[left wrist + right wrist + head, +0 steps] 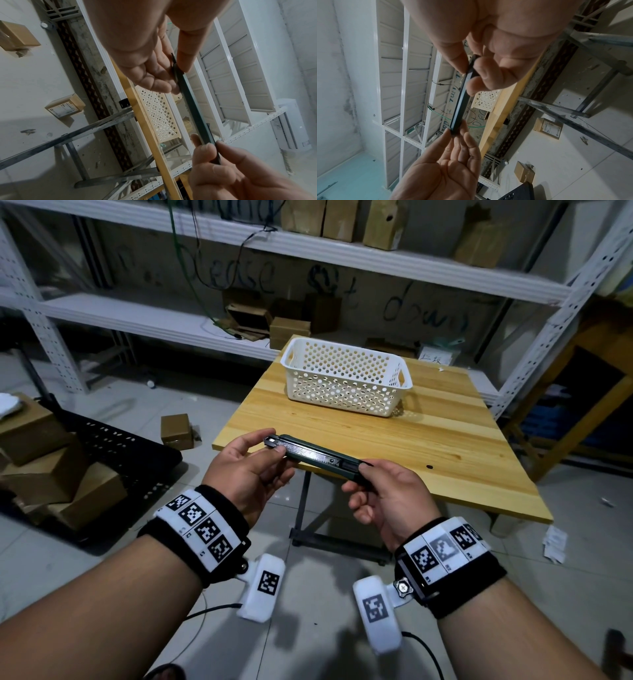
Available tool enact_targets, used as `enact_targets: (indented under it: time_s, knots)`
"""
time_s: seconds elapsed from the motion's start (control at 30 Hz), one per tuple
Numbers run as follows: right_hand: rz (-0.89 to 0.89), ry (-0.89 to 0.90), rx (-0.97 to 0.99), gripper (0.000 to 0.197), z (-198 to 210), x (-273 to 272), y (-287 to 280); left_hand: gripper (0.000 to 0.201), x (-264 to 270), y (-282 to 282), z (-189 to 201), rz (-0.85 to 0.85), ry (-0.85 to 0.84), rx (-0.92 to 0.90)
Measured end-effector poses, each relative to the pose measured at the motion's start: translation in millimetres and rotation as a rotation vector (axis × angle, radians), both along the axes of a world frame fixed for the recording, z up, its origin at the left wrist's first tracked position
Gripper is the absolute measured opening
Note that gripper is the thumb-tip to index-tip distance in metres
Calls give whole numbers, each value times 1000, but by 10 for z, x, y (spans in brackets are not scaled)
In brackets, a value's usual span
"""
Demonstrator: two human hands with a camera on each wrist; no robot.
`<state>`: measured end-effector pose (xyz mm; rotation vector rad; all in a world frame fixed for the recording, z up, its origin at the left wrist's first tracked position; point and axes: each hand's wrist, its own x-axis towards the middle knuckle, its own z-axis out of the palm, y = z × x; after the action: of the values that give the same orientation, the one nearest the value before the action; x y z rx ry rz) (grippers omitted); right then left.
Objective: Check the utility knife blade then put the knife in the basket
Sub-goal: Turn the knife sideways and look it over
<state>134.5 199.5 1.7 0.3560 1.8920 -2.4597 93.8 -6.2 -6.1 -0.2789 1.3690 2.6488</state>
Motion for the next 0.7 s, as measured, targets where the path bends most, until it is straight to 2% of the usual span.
enact_targets:
  time_s: [0.2,0.3,0.5,0.7]
  knots:
    - [-14,16,-14,8,-17,-26,13,34,-13,-1,-15,-7,9,1]
    - [-23,52,-10,16,-21,-44,35,35,-23,-6,-21,-16,20,3]
    - [-14,173,62,35,31,-20,67,33,-57,-47,36,-27,154,-66]
    - [-10,183,82,38,97,5,73,37,-61,-74,134,-34,215,-93]
